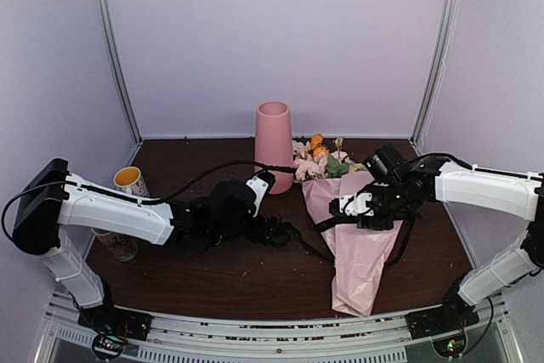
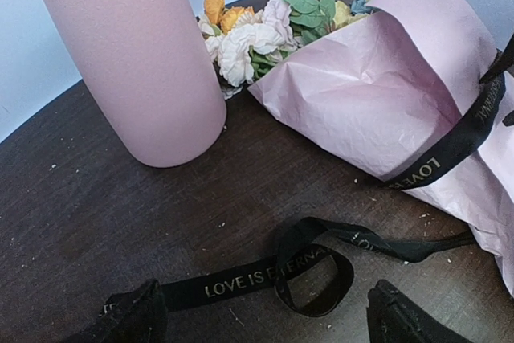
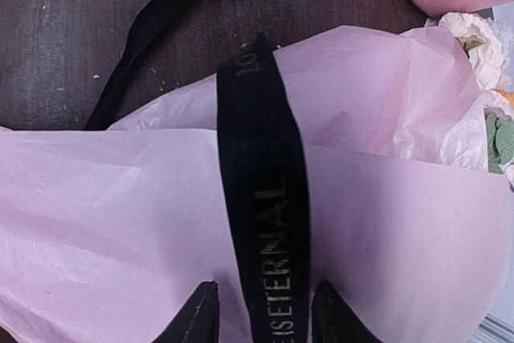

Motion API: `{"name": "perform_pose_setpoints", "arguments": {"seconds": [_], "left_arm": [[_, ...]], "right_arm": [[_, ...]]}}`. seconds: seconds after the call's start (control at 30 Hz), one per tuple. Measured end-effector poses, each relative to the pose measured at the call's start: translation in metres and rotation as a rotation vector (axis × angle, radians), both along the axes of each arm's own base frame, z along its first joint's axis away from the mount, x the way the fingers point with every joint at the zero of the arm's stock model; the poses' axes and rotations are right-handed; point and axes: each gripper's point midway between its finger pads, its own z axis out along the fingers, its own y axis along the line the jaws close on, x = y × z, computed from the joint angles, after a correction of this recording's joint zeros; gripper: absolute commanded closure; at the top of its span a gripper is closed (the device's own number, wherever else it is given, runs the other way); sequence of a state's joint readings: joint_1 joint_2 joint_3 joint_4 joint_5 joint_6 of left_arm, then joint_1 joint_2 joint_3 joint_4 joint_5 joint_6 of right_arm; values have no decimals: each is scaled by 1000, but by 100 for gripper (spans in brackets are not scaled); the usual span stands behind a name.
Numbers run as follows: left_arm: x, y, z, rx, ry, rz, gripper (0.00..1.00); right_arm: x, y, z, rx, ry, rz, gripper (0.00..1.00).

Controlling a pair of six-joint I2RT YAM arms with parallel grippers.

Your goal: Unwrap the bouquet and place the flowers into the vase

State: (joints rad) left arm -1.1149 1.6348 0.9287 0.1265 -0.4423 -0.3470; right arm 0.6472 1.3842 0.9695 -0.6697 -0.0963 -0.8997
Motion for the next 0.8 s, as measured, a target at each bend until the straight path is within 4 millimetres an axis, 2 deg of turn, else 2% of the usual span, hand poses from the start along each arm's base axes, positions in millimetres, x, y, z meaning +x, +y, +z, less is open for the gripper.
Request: {"name": "perform_pose_setpoints", "arguments": {"seconds": [0.1,0.2,0.33,0.4,0.53,0.63,0.73,0.8], "left_arm": [[0,1,-2,3,2,0,12],[-1,1,-2,4,2,0,11],[-1,1,-2,4,3,1,11],[-1,2,-3,6,3,3,11],[-1,4,-5,13,4,7,11],[-1,4,-6,13,4,7,11],[-1,4,-6,14,4,6,11],[-1,4,-6,13,4,6,11]], "right_arm": [[-2,-2,-11,-42,-30,9,70],[-1,-3,-20,-71,-32,1,85],[5,-1,-17,-58,-52,-31,99],[6,0,-11,-39,-68,-46,100],[7,-4,19,23,-135,-76,100],[8,-17,49,86,-193,-122,100],[16,-51,75,151,-250,-243,100],[21,-84,90,194,-292,-354,100]]}}
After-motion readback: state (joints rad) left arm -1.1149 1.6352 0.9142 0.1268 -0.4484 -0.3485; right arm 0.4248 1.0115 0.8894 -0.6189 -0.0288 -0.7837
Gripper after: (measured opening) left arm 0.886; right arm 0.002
